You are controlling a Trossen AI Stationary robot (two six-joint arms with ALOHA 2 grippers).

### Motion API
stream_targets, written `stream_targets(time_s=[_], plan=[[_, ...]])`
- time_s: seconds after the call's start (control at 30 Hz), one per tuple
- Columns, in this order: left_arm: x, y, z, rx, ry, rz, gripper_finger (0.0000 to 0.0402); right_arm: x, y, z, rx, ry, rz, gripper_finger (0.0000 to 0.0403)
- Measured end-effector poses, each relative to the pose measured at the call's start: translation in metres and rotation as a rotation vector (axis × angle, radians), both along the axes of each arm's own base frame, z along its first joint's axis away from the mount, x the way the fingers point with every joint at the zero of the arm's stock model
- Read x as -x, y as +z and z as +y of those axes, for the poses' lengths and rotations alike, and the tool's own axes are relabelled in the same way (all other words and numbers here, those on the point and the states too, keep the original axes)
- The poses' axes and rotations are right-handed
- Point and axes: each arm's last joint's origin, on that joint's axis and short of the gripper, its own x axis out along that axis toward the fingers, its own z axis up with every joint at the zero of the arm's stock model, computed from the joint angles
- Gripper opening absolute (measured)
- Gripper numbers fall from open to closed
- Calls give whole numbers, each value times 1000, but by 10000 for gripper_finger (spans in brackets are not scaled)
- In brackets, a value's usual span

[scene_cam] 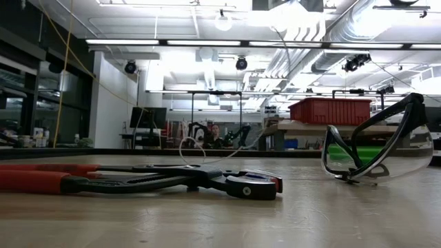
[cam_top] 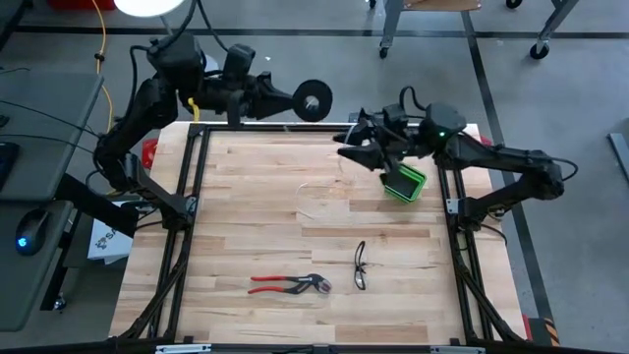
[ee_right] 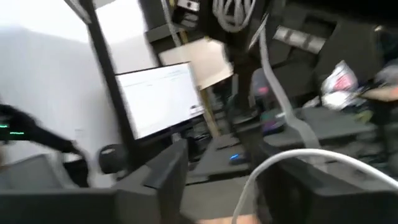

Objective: Coil cords
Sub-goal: Coil the wire into the spool

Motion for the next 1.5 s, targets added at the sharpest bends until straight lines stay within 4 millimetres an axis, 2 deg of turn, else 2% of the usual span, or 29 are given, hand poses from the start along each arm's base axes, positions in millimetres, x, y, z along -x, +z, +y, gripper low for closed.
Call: stream_targets(time_s=[0.1, 0.17, 0.33, 0.5, 0.57, 0.67, 0.83, 0.9, 0.97, 1.03, 1.2, 1.3, 1.4, 1.5], plan=[[-4, -2, 1, 46, -3, 16, 0, -6, -2, 1, 75, -48, -29, 207], [-4, -2, 1, 44, -3, 15, 0, -8, -5, 3, 123, -10, -21, 215], [2, 7, 5, -20, 26, -70, 0, -11, -24, 10, 72, 165, 186, 213], [6, 16, 13, -28, 49, -161, 0, -6, -62, 18, 35, 178, 582, 211], [8, 17, 16, -33, 57, -167, 0, 3, -82, 20, 36, 107, 811, 211], [9, 16, 20, -38, 76, -166, 0, 21, -104, 18, 52, -89, 1127, 211], [10, 16, 24, -65, 93, -167, 0, 43, -119, 16, 71, -218, 1413, 211], [11, 17, 26, -71, 89, -166, 0, 49, -121, 15, 116, -266, 1469, 211], [12, 16, 26, -74, 74, -163, 0, 44, -118, 10, 155, -349, 1408, 211], [9, 15, 23, -68, 39, -158, 0, 31, -109, 2, 168, -392, 1232, 210], [-6, 8, 20, -7, -23, -125, 0, -9, -57, -18, 173, -333, 523, 210], [-14, 5, 15, 57, -81, -113, 0, -19, -27, -29, 180, -355, 160, 210], [-26, 2, 9, 101, -151, -108, 0, -23, -18, -37, 196, -321, 2, 210], [-41, -3, 5, 124, -201, -110, 0, -31, -18, -38, 218, -230, 21, 202]])
